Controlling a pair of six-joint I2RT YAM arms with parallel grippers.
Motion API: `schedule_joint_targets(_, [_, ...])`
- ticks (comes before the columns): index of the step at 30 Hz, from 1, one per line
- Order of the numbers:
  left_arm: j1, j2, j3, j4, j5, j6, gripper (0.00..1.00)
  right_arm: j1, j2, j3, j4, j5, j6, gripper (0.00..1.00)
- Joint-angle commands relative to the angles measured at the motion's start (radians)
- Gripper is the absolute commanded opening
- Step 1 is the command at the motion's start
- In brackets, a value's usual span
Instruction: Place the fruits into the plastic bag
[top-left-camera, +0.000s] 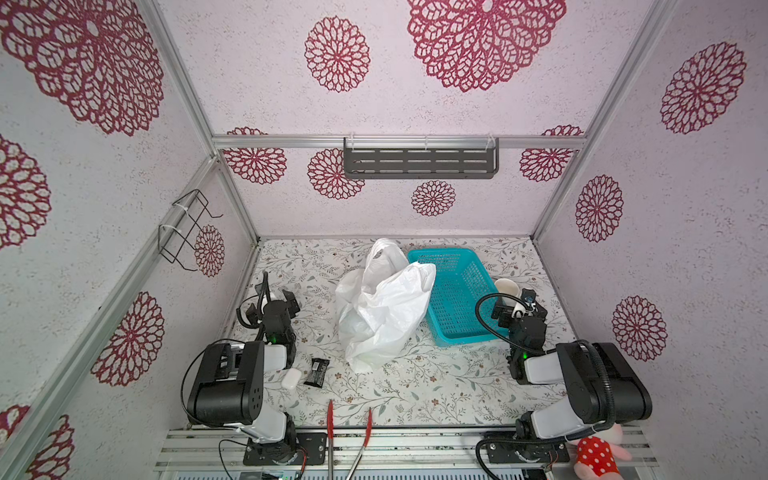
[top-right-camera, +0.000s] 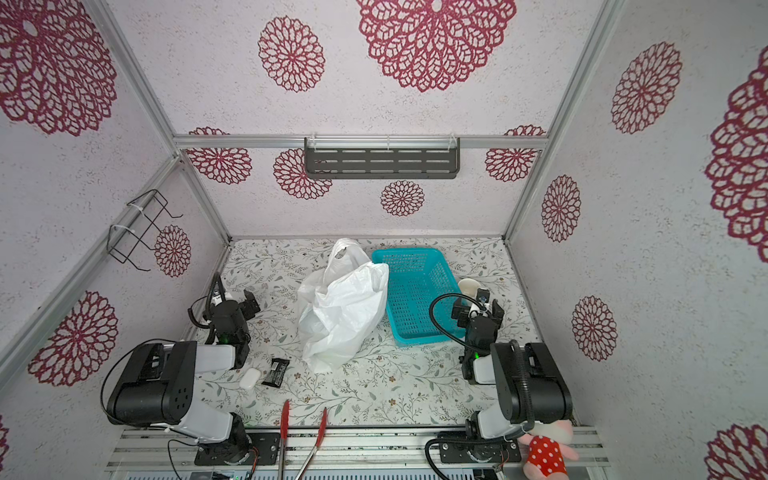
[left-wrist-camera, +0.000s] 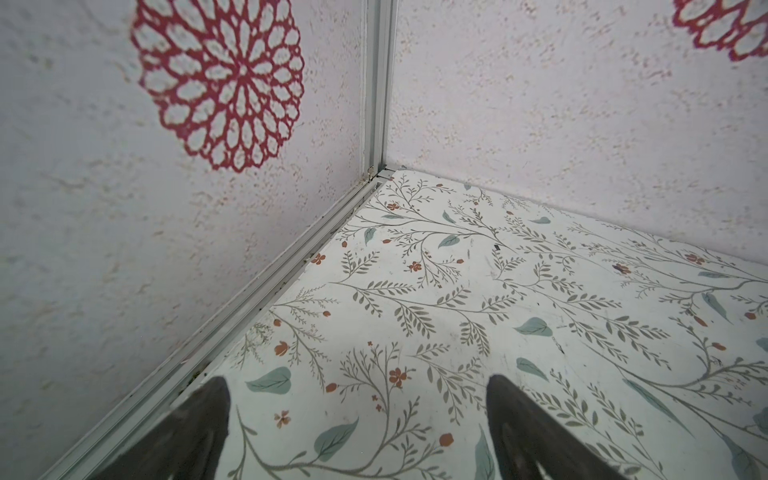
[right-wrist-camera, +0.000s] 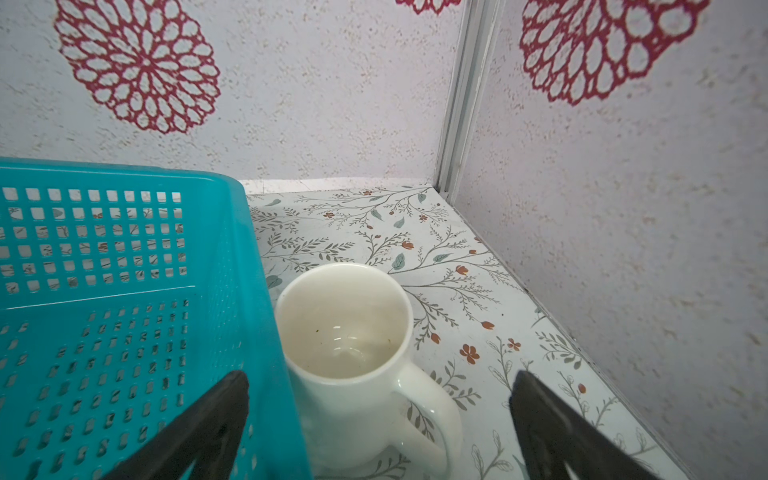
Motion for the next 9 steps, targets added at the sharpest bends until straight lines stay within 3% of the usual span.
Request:
schedule_joint_targets(1, [0.0,0.008,0.008,0.026,0.021,0.026,0.98,0.002,0.019,0.014,-0.057,-0.022,0.013,0.99])
schedule_joint_targets(9, [0.008,0.005,0.007,0.023,0.039,0.021,0.98,-0.02,0.011,0.016,-0.068,-0.068,0.018,0.99])
